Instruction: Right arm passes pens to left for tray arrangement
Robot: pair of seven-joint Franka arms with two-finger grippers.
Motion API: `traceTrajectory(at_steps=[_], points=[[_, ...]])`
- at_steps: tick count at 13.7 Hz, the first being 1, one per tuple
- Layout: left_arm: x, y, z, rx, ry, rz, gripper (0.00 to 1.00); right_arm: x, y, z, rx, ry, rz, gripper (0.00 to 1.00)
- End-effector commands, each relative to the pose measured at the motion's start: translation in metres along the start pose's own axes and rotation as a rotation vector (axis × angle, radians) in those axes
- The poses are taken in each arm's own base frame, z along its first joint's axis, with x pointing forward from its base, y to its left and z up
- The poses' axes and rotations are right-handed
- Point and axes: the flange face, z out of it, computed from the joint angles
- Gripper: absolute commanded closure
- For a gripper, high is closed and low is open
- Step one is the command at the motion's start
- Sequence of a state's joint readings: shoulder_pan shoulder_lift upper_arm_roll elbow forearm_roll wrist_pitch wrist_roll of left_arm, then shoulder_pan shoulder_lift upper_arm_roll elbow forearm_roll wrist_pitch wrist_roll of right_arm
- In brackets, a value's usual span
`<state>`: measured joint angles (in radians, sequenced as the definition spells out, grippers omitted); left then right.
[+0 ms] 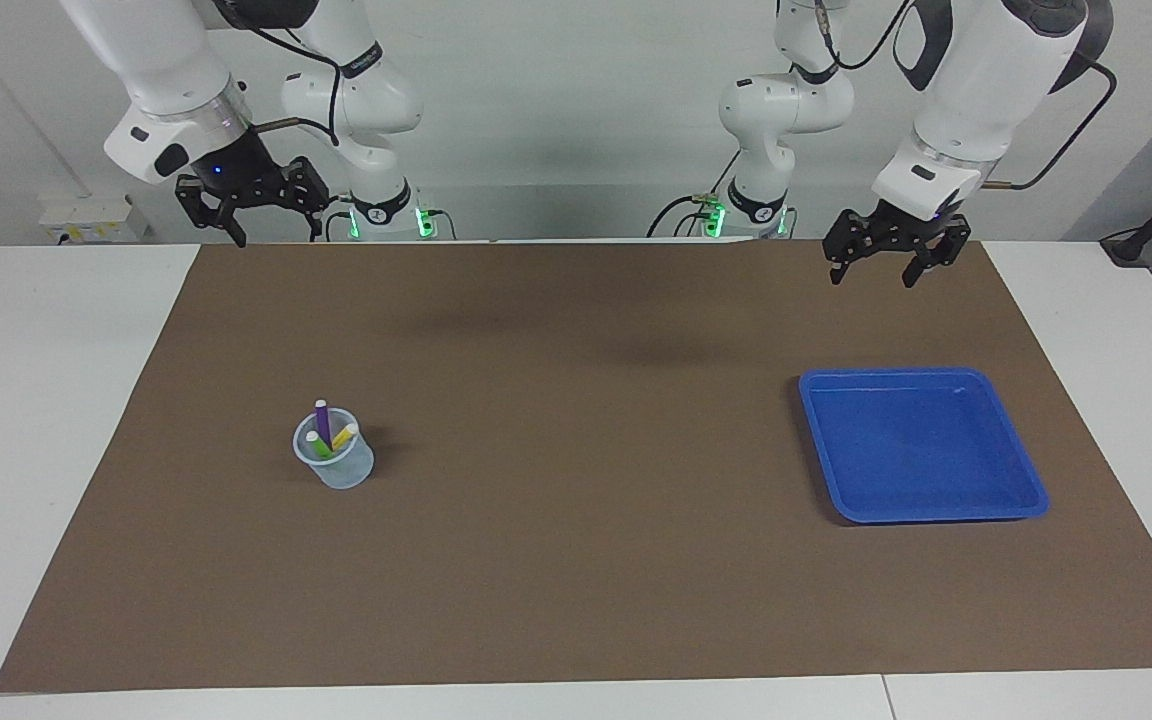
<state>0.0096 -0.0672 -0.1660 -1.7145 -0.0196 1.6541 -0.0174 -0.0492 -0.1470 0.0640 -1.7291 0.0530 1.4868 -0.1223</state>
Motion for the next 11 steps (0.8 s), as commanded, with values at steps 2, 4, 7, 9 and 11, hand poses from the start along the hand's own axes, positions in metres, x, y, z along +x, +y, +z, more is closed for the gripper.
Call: traceTrajectory(at_steps=[2, 4, 7, 9, 11], points=[[-0.004, 0.004, -0.003, 0.006, 0.008, 0.021, 0.00, -0.010, 0.002, 0.004, -0.023, -0.016, 0.017, 0.00], [-0.005, 0.006, -0.003, 0.007, 0.007, 0.019, 0.00, -0.014, 0.002, 0.010, -0.024, -0.021, 0.015, 0.00], [-0.005, 0.007, -0.003, 0.007, 0.008, 0.019, 0.00, -0.013, 0.003, 0.016, -0.027, -0.002, 0.010, 0.00], [-0.006, 0.009, -0.002, 0.007, -0.001, 0.021, 0.00, -0.012, 0.006, 0.017, -0.030, 0.024, -0.006, 0.00], [-0.007, 0.006, -0.004, 0.009, -0.004, 0.015, 0.00, -0.014, 0.020, 0.018, -0.027, 0.022, 0.014, 0.00]])
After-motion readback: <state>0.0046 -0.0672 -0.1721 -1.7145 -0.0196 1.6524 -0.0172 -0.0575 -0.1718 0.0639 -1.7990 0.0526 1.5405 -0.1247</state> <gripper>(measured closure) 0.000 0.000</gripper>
